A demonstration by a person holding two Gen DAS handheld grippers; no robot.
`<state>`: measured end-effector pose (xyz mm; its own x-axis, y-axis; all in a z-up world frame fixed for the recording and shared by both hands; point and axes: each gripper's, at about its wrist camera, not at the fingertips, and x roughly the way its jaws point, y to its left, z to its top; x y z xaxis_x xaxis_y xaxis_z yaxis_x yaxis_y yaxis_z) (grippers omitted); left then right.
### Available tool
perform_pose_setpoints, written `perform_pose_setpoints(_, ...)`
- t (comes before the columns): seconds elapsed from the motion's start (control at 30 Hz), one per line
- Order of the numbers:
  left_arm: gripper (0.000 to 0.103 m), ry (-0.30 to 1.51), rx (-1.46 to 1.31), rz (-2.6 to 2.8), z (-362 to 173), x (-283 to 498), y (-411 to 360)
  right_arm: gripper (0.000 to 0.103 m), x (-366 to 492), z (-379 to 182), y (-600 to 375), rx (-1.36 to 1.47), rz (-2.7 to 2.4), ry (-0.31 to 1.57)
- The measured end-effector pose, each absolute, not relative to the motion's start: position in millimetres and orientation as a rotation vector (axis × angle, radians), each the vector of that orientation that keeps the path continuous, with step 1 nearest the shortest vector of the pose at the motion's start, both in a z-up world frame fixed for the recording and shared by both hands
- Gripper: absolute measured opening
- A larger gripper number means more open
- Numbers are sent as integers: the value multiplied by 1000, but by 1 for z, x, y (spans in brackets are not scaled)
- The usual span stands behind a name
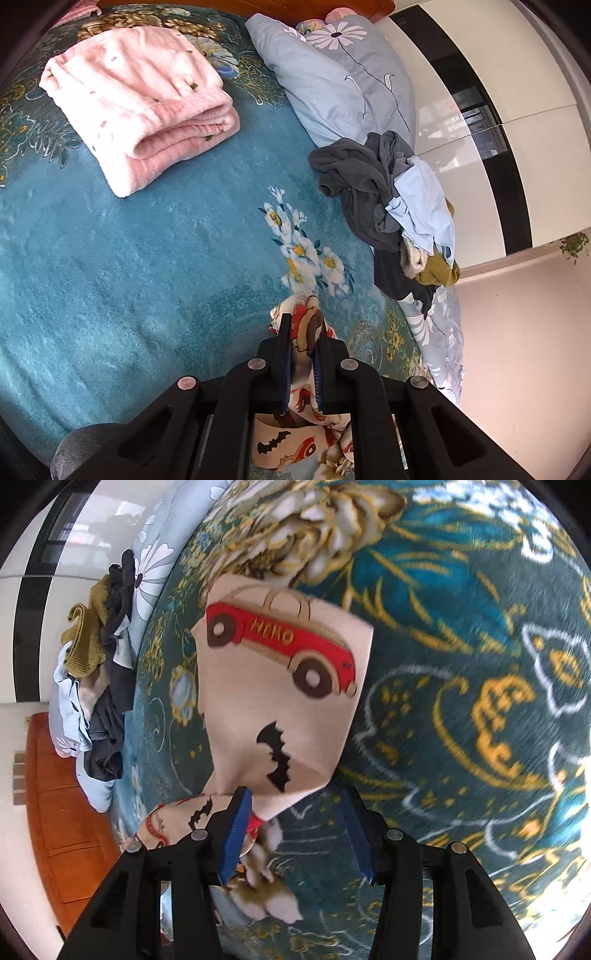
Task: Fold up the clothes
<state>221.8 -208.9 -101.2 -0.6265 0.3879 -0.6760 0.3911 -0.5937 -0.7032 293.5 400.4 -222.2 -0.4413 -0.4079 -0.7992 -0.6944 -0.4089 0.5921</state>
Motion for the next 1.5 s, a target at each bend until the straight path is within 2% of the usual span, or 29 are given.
perform_pose_setpoints(0.03,10,1414,1359,-2455,-101,222,-209,48,292,-221,397,-1504,1950,1572)
perform_pose_setpoints(0.07,10,1413,1356,-2457,-100,222,-210,32,289,-219,396,-1481,1963,1560)
perform_pose_setpoints(0.17,10,1410,1349,-2465,-99,225,-214,5,280,-210,394,-1411,2014,1514)
perform_pose_setpoints(0.23,10,1413,1341,-2480,-97,228,-217,3,268,-195,399,-1345,2083,1487)
perform_pose_setpoints(0.3,10,1406,1350,-2488,-94,222,-216,2,251,-175,407,-1244,2171,1513)
perform_pose_setpoints(0.53,10,1362,1340,-2542,-75,196,-211,1,131,-55,417,-966,2548,1297)
perform_pose_setpoints(0.67,10,1381,1353,-2491,-81,190,-214,4,61,-27,396,-1038,2624,1203)
perform_pose_setpoints(0.8,10,1417,1347,-2447,-93,196,-219,4,67,-51,336,-1306,2742,1105)
perform_pose_setpoints(0.83,10,1425,1351,-2434,-97,198,-220,7,80,-65,317,-1409,2769,1054)
perform_pose_setpoints(0.93,10,1445,1361,-2395,-107,202,-223,28,130,-117,260,-1730,2776,904)
perform_pose_setpoints(0.97,10,1443,1366,-2396,-107,202,-222,34,148,-140,245,-1827,2740,900)
perform_pose_setpoints(1.03,10,1438,1375,-2398,-108,203,-220,35,179,-184,220,-1993,2639,938)
perform_pose_setpoints(1.13,10,1422,1387,-2410,-107,205,-217,35,196,-220,198,-2066,2521,1063)
perform_pose_setpoints(1.23,10,1430,1368,-2410,-105,209,-220,35,201,-237,182,-2077,2453,1151)
perform_pose_setpoints(1.3,10,1465,1346,-2396,-105,212,-224,10,195,-239,174,-2086,2434,1123)
perform_pose_setpoints(1.33,10,1477,1337,-2390,-105,214,-226,4,191,-235,171,-2100,2424,1094)
perform_pose_setpoints(1.5,10,1498,1255,-2418,-90,223,-237,3,189,-166,206,-1959,2612,1186)
